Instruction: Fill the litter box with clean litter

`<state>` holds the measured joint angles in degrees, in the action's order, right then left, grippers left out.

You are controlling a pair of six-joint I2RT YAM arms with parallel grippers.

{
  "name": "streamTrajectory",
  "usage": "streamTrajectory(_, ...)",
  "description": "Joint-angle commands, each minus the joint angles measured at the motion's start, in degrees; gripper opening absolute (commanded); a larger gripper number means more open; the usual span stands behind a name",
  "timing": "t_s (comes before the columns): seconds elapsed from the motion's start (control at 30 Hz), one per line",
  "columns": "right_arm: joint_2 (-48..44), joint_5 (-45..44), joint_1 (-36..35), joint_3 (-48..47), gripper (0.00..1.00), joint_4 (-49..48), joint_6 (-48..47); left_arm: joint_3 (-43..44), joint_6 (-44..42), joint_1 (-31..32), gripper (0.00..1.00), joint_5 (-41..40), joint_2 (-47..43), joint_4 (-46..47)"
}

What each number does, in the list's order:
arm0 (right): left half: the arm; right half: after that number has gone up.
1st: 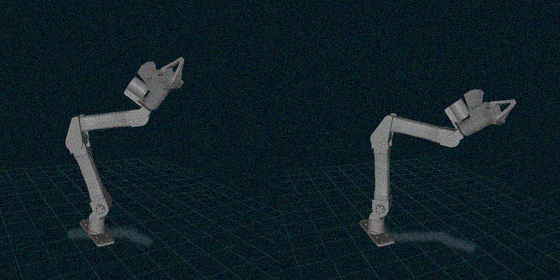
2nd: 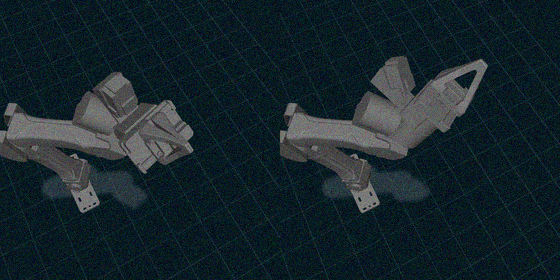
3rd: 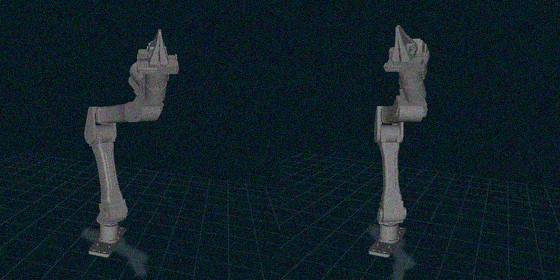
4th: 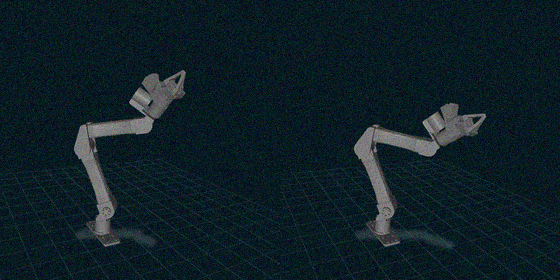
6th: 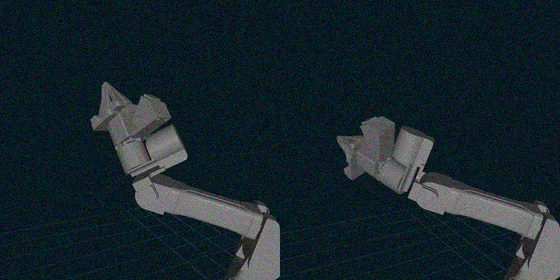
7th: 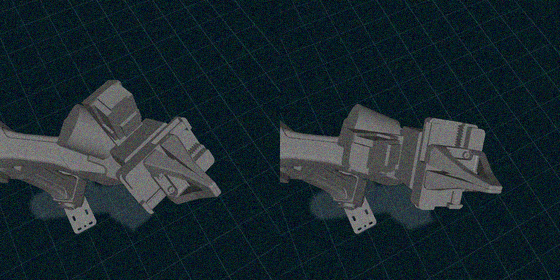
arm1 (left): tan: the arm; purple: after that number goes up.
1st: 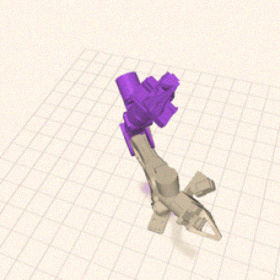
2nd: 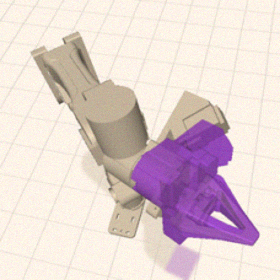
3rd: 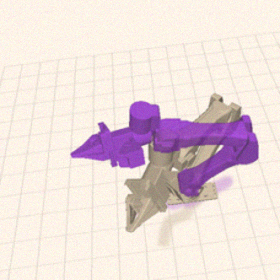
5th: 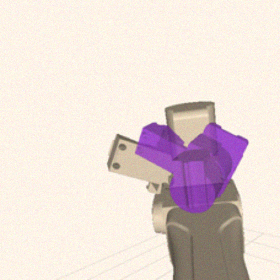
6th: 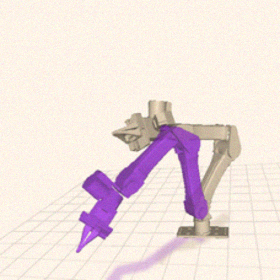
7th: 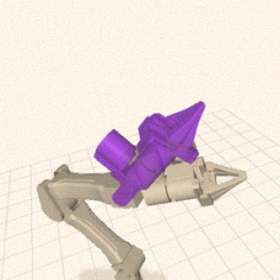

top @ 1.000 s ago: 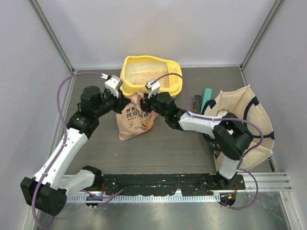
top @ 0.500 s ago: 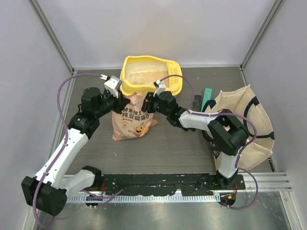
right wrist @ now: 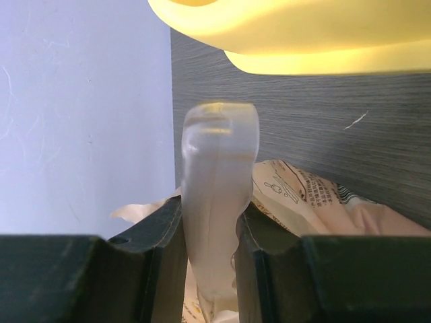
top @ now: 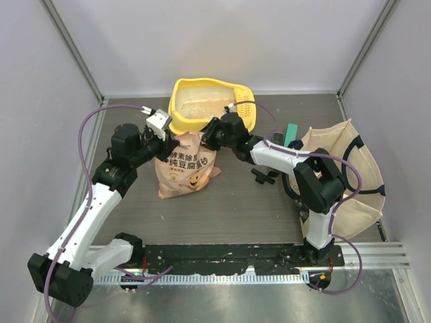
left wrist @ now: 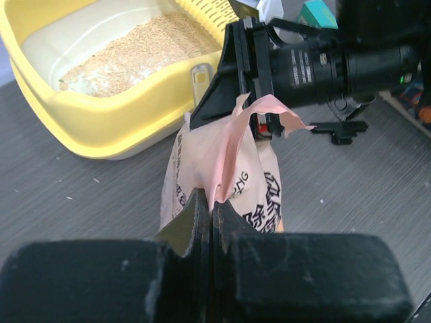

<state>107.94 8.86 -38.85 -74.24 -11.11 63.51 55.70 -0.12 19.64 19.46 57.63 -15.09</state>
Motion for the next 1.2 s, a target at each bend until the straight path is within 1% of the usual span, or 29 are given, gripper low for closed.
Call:
streamTrajectory(0.0,-3.35,-1.13,3.51,-3.37,0.01,0.22,3.56,3.19,-7.52,0.58,0.0,6.02,-5.94,3.93)
streamTrajectory(0.1,-4.23,1.49,5.44,-1.36,0.01,-1.01,2.5,2.92,-12.87,0.66,0.0,6.02,-7.87,0.16)
streamTrajectory(0.23,-5.72,5.28,8.43,2.16,0.01,-6.27,0.48,3.09,-18.85,0.66,0.0,5.5,-9.64,-5.45)
streamTrajectory(0.43,-7.83,8.8,12.21,3.92,0.01,-9.61,-0.48,2.22,-27.47,0.66,0.0,6.99,-12.36,-11.36)
streamTrajectory(0.6,-8.27,10.03,13.01,2.87,0.01,-10.86,-0.66,2.66,-28.27,0.66,0.0,7.08,-12.54,-13.56)
streamTrajectory(0.77,-8.89,10.03,14.15,1.38,0.01,-9.02,-0.22,2.48,-28.71,0.58,0.0,7.87,-11.84,-13.82)
streamTrajectory(1.0,-9.41,11.79,18.1,-2.31,0.01,-6.55,-1.89,2.66,-28.01,0.58,0.0,8.57,-10.6,-13.82)
streamTrajectory(1.1,-10.29,9.69,18.28,-2.84,0.01,-5.51,-2.07,3.01,-26.08,0.66,0.0,8.75,-9.9,-13.56)
streamTrajectory(1.17,-10.82,6.7,17.93,-3.19,0.01,-4.53,-2.59,3.27,-24.5,0.75,0.0,8.92,-9.46,-12.42)
